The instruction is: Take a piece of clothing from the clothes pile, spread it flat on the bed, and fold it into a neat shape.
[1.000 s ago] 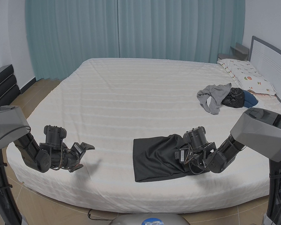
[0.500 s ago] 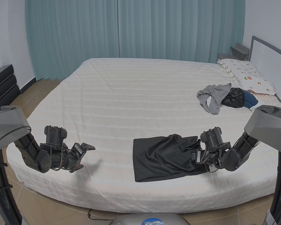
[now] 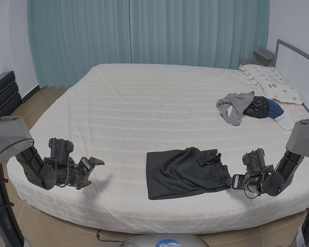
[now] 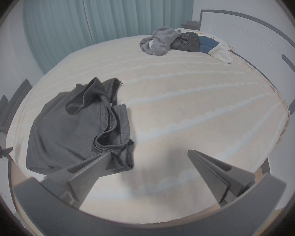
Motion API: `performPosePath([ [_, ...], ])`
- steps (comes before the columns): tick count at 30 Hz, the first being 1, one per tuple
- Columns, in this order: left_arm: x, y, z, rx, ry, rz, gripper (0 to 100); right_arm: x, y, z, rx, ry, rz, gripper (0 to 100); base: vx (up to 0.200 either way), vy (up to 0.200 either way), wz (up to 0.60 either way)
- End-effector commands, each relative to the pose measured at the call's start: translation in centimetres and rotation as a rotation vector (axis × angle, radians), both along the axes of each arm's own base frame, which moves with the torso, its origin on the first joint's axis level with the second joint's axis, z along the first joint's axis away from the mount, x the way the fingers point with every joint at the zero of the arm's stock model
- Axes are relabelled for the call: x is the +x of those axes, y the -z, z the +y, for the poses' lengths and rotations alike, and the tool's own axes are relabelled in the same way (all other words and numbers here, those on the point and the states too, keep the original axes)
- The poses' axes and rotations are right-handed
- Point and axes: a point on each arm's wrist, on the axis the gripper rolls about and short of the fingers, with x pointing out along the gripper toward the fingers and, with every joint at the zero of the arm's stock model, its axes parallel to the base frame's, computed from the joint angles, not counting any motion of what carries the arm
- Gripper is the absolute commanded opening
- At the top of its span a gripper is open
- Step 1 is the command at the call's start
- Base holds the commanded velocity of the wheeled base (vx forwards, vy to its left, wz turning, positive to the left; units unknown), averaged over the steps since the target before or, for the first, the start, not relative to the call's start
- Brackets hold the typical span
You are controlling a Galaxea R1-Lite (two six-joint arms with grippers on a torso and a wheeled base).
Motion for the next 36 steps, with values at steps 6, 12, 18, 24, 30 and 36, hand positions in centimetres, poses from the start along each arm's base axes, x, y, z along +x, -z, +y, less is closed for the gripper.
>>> performPosePath([
  [6,0.0,0.1,-0.1,0.003,0.0,-0.001,100,-0.4,-5.7,-0.1,0.155,-0.046,-0.185,100,0.0,0.0,0.0],
  [12,0.1,0.2,0.0,0.002,-0.001,0.002,100,0.2,-5.5,4.5,0.345,-0.109,-0.163,100,0.1,0.0,0.0],
  [18,0.0,0.3,-0.1,0.022,0.02,-0.002,100,2.1,-3.6,7.8,0.379,-0.161,-0.126,100,0.2,0.0,0.0],
  [24,-0.3,0.7,0.0,0.058,0.051,-0.002,100,3.0,-1.5,10.2,0.396,-0.229,-0.059,100,0.0,0.0,0.0],
  [30,-0.3,0.7,0.0,0.058,0.051,-0.002,100,3.7,-0.1,10.9,0.391,-0.235,-0.043,100,0.0,0.0,0.0],
  [36,-0.3,0.7,0.0,0.057,0.05,-0.002,100,5.9,0.4,10.2,0.391,-0.189,-0.082,100,0.0,0.0,0.0],
])
